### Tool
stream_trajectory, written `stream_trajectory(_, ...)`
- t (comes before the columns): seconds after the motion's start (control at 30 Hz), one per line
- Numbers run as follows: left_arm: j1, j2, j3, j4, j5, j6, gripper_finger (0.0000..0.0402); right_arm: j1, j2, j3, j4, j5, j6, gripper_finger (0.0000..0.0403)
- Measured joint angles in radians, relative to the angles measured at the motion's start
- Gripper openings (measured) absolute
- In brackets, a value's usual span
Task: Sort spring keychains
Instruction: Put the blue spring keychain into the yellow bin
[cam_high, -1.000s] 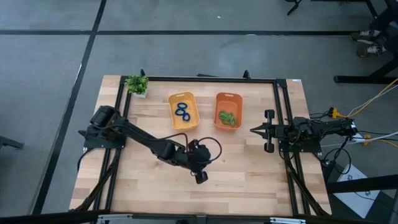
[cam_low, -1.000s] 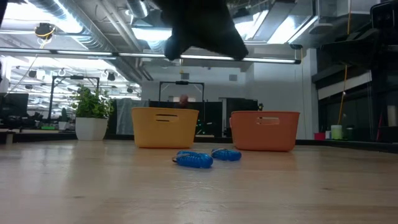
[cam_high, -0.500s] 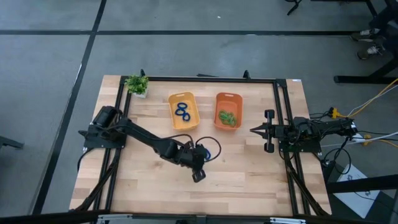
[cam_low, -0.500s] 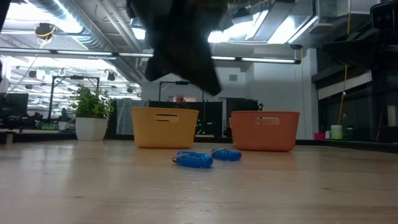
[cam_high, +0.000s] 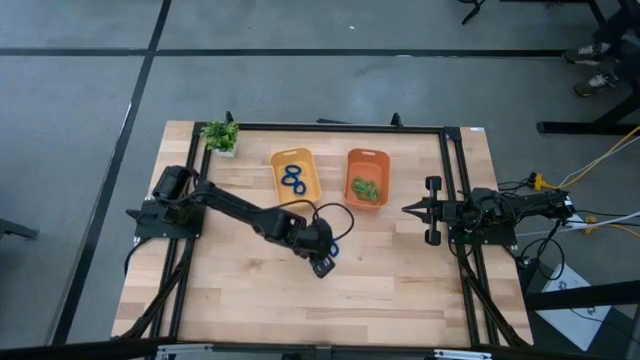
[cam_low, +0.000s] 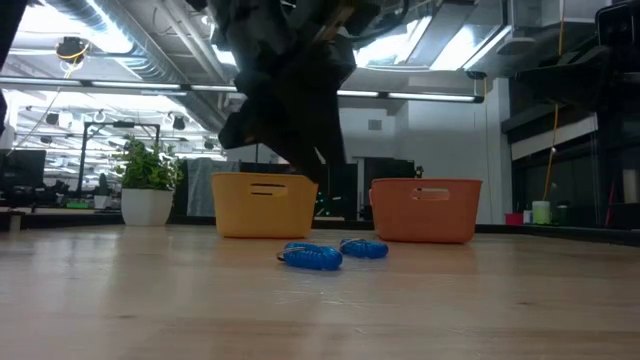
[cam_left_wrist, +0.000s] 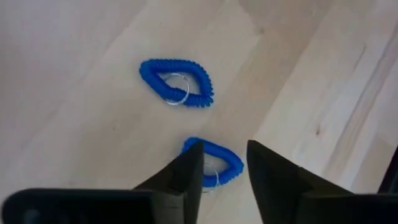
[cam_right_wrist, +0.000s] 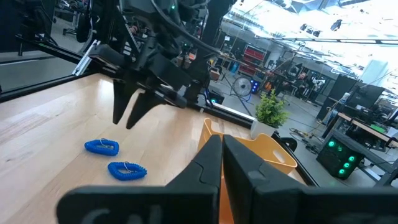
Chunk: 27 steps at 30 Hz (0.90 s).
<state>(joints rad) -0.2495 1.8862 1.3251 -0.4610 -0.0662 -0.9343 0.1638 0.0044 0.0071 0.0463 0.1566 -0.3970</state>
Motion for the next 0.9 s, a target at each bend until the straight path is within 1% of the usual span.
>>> stream_trajectory(0.13,0.003,0.004,0.0,0.003,-0.001,0.104,0.0143,0.0,0.0,0.0,0.0,0.0,0.0,0.0016)
stream_trajectory(0.3,-0.009,0.055,0.0,0.04,0.015,0.226,0.0158,0.0,0.0,0.0,0.0,0.0,0.0,0.0016)
stream_trajectory(0.4,-0.014,0.096,0.0,0.045,0.041,0.274,0.0159,0.0,0.0,0.0,0.0,0.0,0.0,0.0016)
stream_trajectory(0.53,-0.017,0.122,0.0,0.021,0.028,0.339,0.0155,0.0,0.0,0.0,0.0,-0.001,0.0,0.0016)
stream_trajectory(0.7,-0.017,0.122,0.0,-0.029,-0.032,0.358,0.0145,0.0,0.0,0.0,0.0,-0.001,0.0,0.0016)
stream_trajectory(0.9,-0.017,0.122,0.0,-0.089,-0.015,0.375,0.0139,0.0,0.0,0.0,0.0,0.0,0.0,0.0016)
